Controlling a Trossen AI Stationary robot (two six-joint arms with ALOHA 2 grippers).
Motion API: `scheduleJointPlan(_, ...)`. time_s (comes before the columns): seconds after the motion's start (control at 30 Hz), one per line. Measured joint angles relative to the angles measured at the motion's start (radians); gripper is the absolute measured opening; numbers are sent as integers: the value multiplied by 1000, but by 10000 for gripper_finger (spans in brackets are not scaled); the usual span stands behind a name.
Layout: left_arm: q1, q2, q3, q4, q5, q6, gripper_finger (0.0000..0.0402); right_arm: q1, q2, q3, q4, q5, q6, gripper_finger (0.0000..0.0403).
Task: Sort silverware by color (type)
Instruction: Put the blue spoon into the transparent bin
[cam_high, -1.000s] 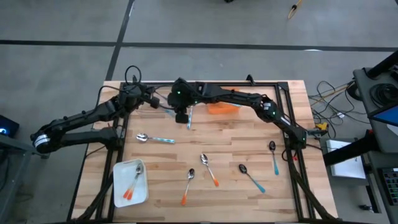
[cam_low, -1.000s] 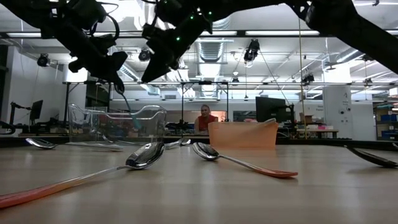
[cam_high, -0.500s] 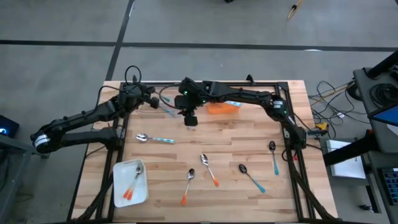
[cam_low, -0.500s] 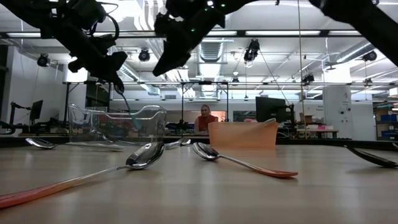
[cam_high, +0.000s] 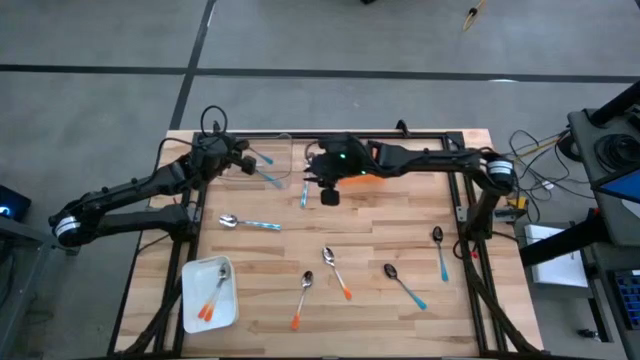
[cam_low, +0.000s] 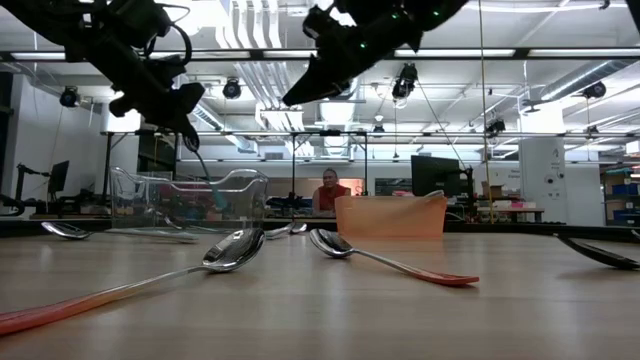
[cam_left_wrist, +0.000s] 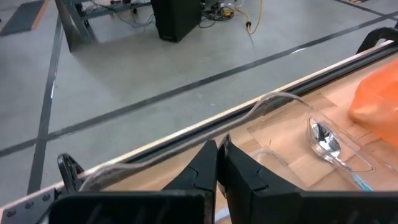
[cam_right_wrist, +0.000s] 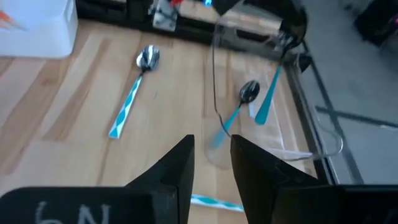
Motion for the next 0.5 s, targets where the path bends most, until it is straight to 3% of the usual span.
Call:
scheduleJointPlan(0.27, 0, 0, 0, -28, -1, -60, 0, -4, -19, -152, 267, 2, 1, 86)
scheduleJointPlan(0.5, 0, 18, 0, -54, -6, -68, 0, -6, -18, -176, 290, 2, 26, 78)
